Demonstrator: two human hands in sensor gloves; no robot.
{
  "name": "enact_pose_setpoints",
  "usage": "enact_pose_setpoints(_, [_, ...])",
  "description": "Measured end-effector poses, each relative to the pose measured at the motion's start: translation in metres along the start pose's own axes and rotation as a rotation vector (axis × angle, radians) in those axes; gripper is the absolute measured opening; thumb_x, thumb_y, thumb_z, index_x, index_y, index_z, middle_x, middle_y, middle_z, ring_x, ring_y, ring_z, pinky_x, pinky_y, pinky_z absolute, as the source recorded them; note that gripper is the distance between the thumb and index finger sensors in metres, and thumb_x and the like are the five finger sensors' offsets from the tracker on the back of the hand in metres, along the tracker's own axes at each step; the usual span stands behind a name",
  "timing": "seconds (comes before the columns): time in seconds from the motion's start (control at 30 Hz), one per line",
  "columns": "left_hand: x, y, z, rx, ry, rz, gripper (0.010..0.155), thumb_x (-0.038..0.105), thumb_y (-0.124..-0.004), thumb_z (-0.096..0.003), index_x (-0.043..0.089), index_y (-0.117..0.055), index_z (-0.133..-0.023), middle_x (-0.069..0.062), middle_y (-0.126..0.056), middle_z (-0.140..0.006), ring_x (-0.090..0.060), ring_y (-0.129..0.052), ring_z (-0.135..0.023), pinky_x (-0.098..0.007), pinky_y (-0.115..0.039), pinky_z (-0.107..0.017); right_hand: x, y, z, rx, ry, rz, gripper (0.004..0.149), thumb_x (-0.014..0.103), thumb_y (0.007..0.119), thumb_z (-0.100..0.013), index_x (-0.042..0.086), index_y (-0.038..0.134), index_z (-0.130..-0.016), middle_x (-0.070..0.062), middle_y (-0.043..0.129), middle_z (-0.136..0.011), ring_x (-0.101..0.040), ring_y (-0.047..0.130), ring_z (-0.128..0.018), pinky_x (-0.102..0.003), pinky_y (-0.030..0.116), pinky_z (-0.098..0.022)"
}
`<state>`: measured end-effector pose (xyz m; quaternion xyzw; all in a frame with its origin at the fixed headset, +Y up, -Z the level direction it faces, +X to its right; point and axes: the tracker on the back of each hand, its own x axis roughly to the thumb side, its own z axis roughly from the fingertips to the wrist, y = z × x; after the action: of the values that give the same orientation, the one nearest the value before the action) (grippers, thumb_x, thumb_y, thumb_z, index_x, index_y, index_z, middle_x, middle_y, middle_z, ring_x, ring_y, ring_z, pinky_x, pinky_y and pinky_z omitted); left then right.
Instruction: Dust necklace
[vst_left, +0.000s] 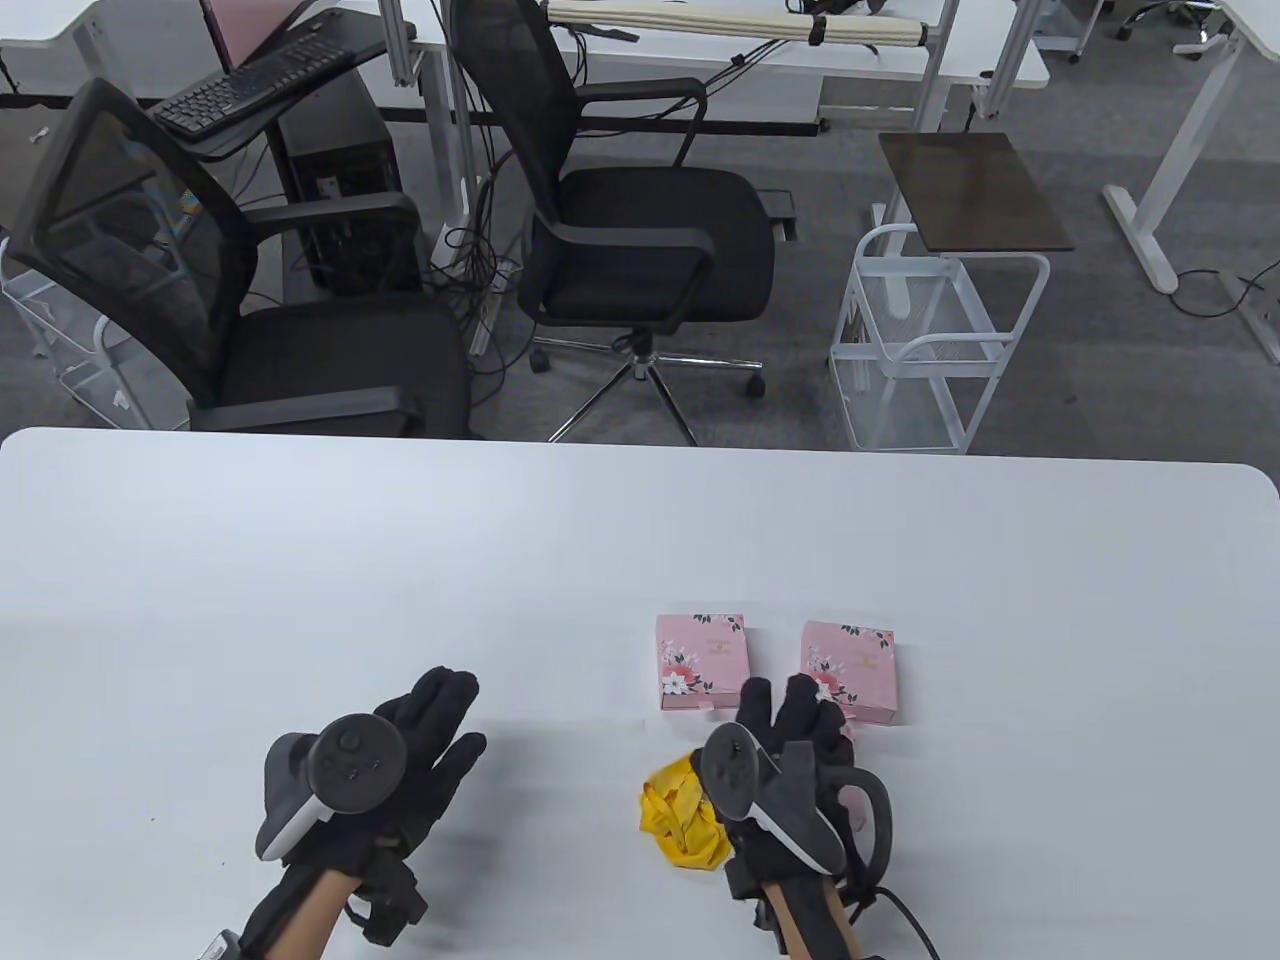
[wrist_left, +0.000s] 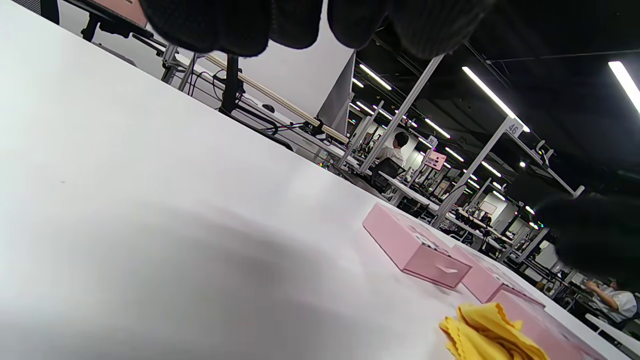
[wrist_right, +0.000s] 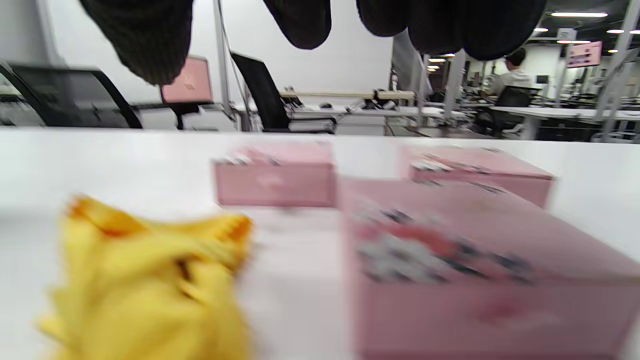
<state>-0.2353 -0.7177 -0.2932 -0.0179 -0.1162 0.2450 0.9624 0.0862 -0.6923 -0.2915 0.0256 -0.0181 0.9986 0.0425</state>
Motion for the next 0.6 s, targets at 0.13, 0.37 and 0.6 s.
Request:
enact_pose_setpoints(0.13, [0.012,-0.003,0.004,0.035,-0.024,-0.078,0.063,0.049,-0.066,-0.0605,0.025,-0.049,-0.116,-0.01,-0.046,-0.124,-0.041,-0.052,-0.104,-0.057,-0.057,-0.074,0.034,0.008,0.008,-0.123,-0.103,-0.135,0.069,0.051,0.07,-0.065,0.004,0.052,-0.113,-0.036,0.047,-0.113,-0.063,0.061,-0.09,-0.069,0.058,-0.068])
enact_pose_setpoints(0.37, [0.039,-0.008,0.014,0.214,-0.063,-0.363,0.064,0.052,-0.066,-0.0589,0.026,-0.05,-0.116,-0.008,-0.045,-0.125,-0.041,-0.047,-0.106,-0.058,-0.053,-0.076,0.05,0.027,0.02,-0.264,-0.223,0.179,0.062,0.052,0.068,-0.064,0.007,0.064,-0.107,-0.028,0.067,-0.107,-0.054,0.074,-0.087,-0.064,0.062,-0.067])
enact_pose_setpoints(0.6, [0.062,-0.023,0.02,0.179,-0.06,-0.678,0.076,0.062,-0.06,-0.0572,0.025,-0.037,-0.119,-0.011,-0.032,-0.128,-0.043,-0.028,-0.111,-0.062,-0.039,-0.08,0.058,0.043,0.018,-0.041,-0.253,0.391,0.085,0.06,0.057,-0.063,0.005,0.027,-0.119,-0.039,0.022,-0.12,-0.068,0.03,-0.101,-0.074,0.03,-0.074])
